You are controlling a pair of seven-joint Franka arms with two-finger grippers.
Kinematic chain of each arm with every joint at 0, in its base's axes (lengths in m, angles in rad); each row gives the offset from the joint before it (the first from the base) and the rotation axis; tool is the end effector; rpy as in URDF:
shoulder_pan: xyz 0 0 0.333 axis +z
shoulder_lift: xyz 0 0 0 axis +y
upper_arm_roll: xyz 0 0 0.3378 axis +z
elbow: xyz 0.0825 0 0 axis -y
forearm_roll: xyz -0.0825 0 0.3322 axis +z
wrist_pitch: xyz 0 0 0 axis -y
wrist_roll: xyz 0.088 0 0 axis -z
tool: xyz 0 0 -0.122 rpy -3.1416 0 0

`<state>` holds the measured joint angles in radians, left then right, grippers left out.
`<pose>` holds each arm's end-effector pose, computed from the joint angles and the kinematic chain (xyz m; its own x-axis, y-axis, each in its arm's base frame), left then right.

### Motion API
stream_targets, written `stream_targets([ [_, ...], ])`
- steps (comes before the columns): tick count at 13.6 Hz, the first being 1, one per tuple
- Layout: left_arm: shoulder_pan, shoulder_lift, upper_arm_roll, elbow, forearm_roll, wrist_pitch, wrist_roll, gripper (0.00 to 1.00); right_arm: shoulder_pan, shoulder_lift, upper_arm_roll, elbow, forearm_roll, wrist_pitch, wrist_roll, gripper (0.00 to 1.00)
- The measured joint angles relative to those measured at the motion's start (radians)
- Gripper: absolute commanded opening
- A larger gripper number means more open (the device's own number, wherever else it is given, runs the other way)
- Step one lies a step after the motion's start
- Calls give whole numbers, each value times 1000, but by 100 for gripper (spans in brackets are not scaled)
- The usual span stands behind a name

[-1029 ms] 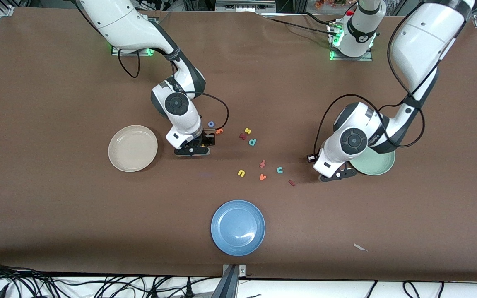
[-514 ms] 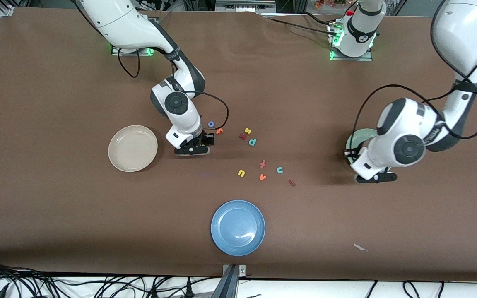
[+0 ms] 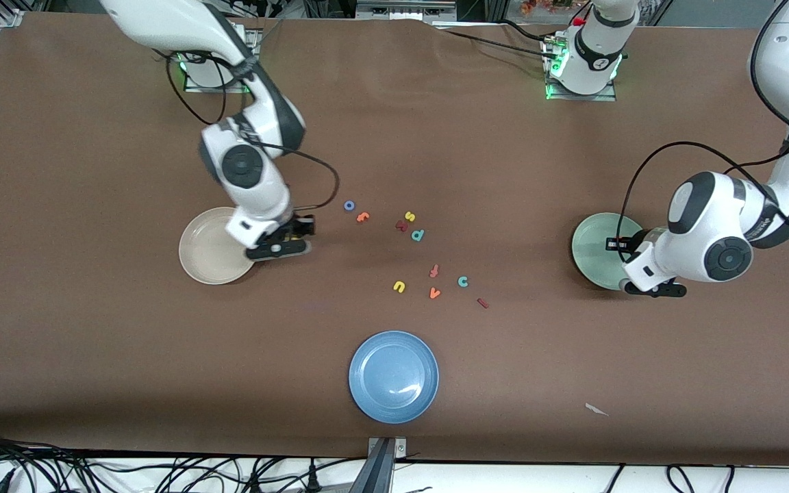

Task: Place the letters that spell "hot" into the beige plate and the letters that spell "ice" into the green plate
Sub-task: 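Put the yellow letter in the cream plate while the left gripper drops orange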

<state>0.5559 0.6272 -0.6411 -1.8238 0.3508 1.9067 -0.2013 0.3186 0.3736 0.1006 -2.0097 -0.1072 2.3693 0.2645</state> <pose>0.5661 0.0108 0.2586 0.9203 -0.0520 -0.3879 -0.0465 -0.9986 0.0236 0.5273 0.2289 0.3107 0.9747 0.2233 -0.0021 0.2232 -0.9740 0.0391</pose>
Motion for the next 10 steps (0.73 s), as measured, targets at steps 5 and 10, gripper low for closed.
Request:
stream_targets([
  [5, -10, 8, -28, 7, 0, 41, -39, 100, -204, -99, -3, -123, 0, -2, -295, 38],
  [10, -177, 8, -59, 63, -10, 111, -518, 100, -227, -92, 0, -163, 1, 28, -306, 79],
])
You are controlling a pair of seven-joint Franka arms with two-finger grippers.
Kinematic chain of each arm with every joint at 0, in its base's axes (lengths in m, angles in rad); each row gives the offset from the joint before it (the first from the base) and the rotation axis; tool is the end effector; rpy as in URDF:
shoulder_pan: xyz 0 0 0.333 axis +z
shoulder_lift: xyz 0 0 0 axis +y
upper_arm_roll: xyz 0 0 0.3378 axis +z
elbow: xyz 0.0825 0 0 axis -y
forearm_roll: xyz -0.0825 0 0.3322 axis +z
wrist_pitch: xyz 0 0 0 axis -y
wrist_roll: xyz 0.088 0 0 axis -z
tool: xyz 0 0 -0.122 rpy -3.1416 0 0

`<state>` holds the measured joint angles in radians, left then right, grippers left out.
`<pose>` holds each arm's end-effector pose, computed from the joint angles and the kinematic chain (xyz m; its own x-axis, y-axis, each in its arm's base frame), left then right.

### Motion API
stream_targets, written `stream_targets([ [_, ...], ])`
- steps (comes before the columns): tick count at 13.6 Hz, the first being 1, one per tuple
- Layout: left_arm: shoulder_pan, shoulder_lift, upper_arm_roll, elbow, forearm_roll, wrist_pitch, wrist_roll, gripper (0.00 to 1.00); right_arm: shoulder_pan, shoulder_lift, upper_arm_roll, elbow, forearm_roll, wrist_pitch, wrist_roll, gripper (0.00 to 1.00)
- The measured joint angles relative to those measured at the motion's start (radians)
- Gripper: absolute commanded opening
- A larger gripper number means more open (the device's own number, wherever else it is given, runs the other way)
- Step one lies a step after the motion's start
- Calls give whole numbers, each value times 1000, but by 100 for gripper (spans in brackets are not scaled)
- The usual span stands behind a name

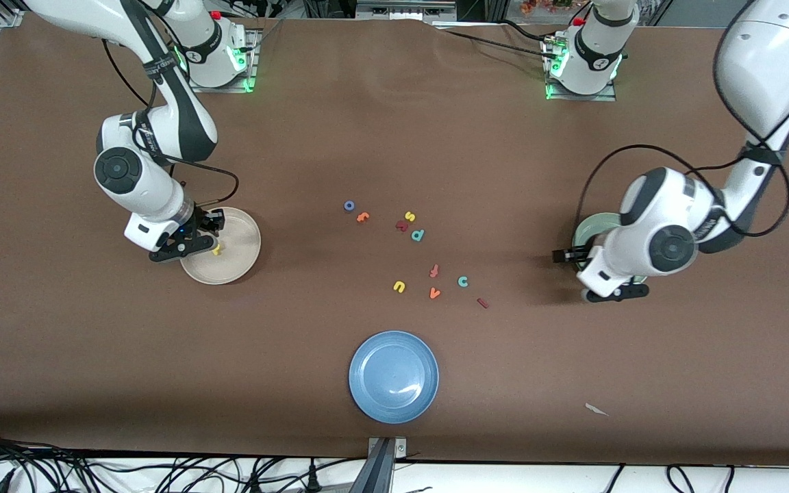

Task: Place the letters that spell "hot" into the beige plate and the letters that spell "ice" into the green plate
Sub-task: 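Put the yellow letter in the cream plate while the left gripper drops orange, then grasp the blue ring letter with the right gripper while the left grasps maroon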

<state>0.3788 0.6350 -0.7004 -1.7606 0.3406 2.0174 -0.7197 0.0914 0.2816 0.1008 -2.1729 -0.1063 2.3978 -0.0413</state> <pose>0.5891 -0.1211 0.2913 0.9367 0.2639 -0.2301 0.2629 -0.9642 -0.0357 0.5195 0.0979 0.3040 0.9509 0.3041 -0.0573 0.3064 -0.9512 0.0372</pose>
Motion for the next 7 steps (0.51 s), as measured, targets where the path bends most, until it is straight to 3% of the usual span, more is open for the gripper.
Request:
stream_targets([
  [4, -151, 50, 18, 35, 0, 204, -486, 100, 0, 0, 4, -9, 2, 14, 55, 83],
  [7, -280, 105, 115, 122, -1, 229, -661, 97, 20, 0, 48, -9, 3, 19, 204, 83],
])
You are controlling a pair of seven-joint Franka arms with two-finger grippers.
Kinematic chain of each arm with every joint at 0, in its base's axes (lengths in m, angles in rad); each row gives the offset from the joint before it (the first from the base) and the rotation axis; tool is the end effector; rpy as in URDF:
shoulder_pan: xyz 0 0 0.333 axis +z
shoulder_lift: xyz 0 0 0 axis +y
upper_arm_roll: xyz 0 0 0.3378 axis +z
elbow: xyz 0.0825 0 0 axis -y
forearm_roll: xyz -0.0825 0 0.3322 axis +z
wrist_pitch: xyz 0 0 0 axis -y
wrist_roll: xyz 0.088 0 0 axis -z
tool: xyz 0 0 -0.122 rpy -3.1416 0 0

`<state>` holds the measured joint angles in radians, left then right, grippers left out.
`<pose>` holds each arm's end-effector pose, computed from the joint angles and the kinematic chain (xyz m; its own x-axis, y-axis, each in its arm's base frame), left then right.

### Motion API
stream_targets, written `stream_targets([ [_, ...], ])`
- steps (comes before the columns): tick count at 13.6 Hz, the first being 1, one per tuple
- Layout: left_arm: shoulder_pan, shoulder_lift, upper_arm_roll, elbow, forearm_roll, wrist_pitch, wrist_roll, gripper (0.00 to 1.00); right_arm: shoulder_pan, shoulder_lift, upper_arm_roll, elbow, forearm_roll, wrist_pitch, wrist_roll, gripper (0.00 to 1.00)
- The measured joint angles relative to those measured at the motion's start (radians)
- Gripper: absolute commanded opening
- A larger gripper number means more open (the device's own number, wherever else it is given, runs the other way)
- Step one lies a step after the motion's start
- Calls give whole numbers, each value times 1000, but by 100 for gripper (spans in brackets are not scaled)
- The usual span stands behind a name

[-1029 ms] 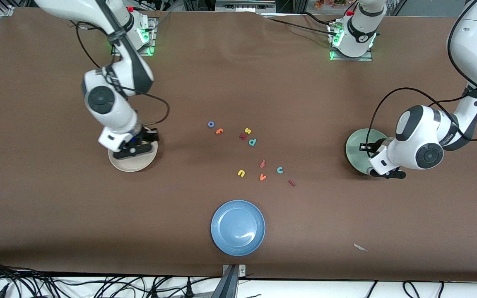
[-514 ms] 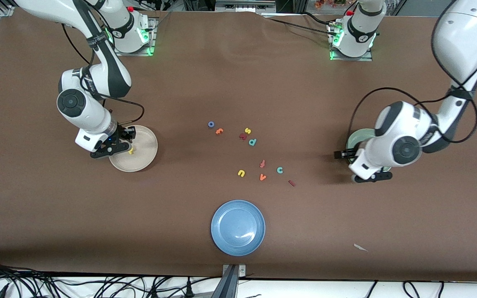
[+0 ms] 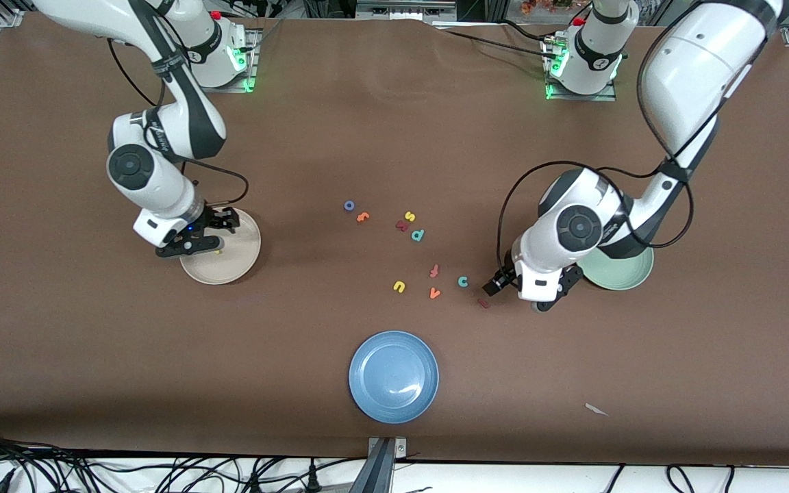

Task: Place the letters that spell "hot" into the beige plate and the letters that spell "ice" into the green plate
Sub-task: 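Grasp the blue ring letter with the right gripper while the left grasps maroon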

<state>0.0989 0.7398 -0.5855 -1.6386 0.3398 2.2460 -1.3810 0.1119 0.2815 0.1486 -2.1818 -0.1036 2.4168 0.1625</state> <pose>0.6137 -0.2397 0.2710 0.6918 0.7131 -0.1138 0.7201 -0.6930 0.0349 0.5112 0.1328 0.3033 0.9846 0.1706 -0.0384 0.1718 -0.9846 0.0308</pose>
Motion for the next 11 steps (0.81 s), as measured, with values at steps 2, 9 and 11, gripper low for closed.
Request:
stream_targets([
  [2, -100, 43, 81, 72, 0, 1, -92, 89, 75, 0, 24, 1, 0, 7, 170, 83],
  [9, -196, 115, 160, 189, 1, -7, -180, 66, 410, 94, 35, 103, 0, 64, 706, 86],
  [11, -196, 116, 166, 196, 1, -23, -166, 64, 438, 149, 34, 111, -5, 120, 762, 86],
])
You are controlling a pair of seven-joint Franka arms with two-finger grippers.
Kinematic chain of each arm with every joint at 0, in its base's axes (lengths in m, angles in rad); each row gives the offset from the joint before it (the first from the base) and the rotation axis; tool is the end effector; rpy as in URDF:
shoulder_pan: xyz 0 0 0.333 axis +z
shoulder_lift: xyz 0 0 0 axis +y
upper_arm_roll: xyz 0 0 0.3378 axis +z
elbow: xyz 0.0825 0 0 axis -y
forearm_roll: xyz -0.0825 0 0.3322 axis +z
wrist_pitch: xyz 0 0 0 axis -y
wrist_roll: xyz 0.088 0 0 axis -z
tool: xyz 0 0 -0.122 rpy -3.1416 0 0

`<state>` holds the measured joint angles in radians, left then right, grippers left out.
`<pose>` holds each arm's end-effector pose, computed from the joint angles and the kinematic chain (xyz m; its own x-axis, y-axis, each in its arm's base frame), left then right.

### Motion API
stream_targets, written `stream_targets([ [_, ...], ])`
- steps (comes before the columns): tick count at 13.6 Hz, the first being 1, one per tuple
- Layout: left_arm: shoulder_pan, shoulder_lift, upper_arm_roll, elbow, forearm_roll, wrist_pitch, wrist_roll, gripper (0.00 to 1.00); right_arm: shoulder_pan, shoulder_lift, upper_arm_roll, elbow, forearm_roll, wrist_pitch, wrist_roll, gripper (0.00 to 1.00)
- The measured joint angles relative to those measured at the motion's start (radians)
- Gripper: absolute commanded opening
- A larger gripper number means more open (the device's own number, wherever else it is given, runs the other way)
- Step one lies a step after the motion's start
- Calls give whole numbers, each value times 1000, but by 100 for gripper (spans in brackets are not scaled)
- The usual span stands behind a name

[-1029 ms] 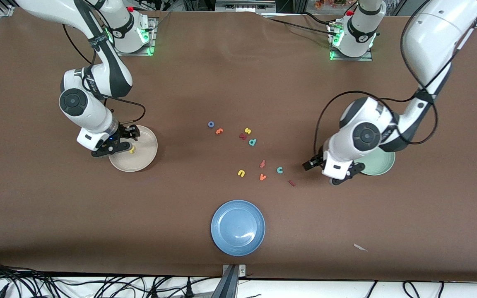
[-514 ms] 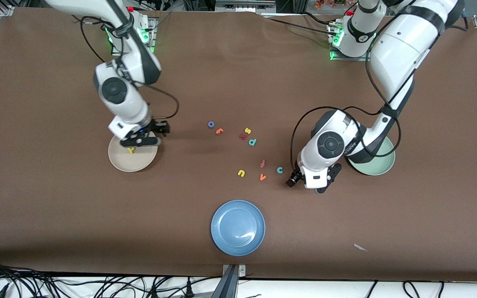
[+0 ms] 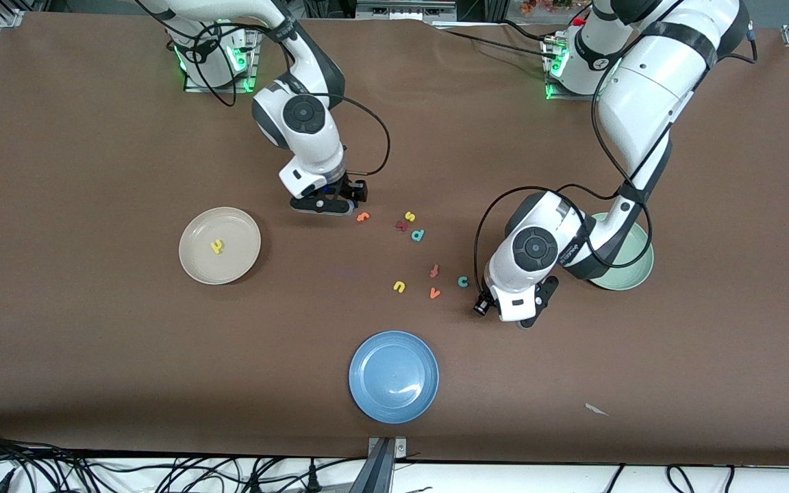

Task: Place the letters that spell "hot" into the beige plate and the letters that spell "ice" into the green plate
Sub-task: 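Grasp the blue ring letter with the right gripper while the left grasps maroon, then put the blue letter in the cream plate while the left gripper drops maroon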

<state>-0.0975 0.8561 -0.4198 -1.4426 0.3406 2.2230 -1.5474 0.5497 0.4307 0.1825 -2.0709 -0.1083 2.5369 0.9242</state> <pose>0.6412 -0.2744 0.2378 0.5789 0.8142 -0.0434 0.8152 -0.5791 0.0087 0.4293 0.3798 0.2733 0.9923 -0.1223 0.0190 -0.1214 -0.9917 -0.0425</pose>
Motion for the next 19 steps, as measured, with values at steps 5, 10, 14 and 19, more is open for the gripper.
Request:
stream_targets([
  [5, 0, 29, 4, 4, -1, -4, 58, 65, 17, 60, -1, 2, -37, 43, 47, 86],
  [10, -6, 52, 3, 40, -1, -3, 61, 64, 17, 68, -1, -27, -39, 57, 47, 86],
  [14, -10, 84, 3, 73, -1, -3, 63, 49, 17, 77, -3, -89, -49, 152, 48, 83],
  [19, -15, 93, 3, 79, -1, -3, 65, 3, 17, 74, -3, -89, -50, 160, 49, 70],
])
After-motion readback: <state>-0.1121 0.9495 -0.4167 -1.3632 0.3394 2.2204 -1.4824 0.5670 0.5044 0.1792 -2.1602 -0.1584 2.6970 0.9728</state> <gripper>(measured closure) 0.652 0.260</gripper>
